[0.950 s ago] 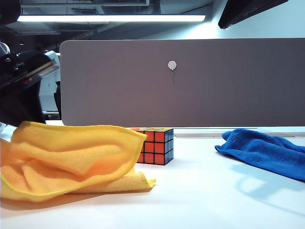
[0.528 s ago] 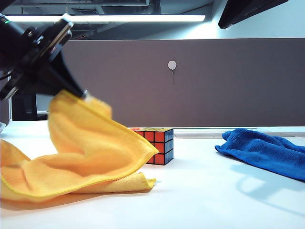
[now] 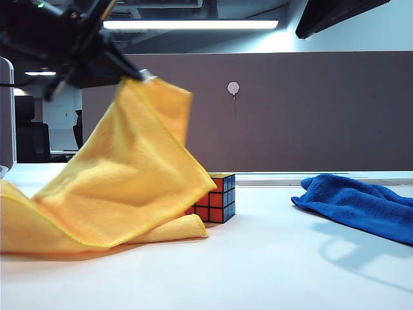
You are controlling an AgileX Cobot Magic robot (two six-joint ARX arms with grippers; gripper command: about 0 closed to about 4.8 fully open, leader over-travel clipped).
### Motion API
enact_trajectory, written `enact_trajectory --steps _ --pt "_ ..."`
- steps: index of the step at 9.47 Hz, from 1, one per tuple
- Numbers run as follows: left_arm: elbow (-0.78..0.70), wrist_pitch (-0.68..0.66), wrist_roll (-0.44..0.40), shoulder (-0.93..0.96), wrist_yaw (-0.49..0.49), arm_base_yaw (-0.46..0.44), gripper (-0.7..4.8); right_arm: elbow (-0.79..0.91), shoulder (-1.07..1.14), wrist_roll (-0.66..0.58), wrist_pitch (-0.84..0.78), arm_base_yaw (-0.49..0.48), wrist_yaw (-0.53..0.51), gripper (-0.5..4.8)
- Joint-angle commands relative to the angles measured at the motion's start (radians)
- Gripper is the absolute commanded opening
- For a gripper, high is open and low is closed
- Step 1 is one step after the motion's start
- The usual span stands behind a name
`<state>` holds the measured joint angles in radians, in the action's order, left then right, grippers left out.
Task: Pick up a rag that is the same color as the top surface of the Rubik's Cube and cover the cube with it.
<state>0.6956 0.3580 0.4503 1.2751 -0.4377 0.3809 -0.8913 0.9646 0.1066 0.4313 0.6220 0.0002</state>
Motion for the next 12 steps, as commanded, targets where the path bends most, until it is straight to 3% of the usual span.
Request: enact_trajectory --steps 1,2,6,12 --pt "0.05 0.07 -0.011 0.081 0.005 0.119 -0.06 -0.006 -0.003 -0.001 -0.017 -0.001 0.005 -0.05" --pt "0.144 0.07 -0.007 0.191 0.03 0.173 -0.06 -0.006 -0.003 -0.001 -0.016 -0.001 0.005 -0.05" --pt "0.319 0.07 -0.031 0.303 0.014 0.2 -0.06 -0.006 -0.003 0.007 -0.017 -0.001 0.035 -0.05" --pt "0.358 0.108 -0.027 0.499 0.015 0.249 -0.06 -0.006 -0.003 0.007 -0.037 -0.02 0.035 -0.05"
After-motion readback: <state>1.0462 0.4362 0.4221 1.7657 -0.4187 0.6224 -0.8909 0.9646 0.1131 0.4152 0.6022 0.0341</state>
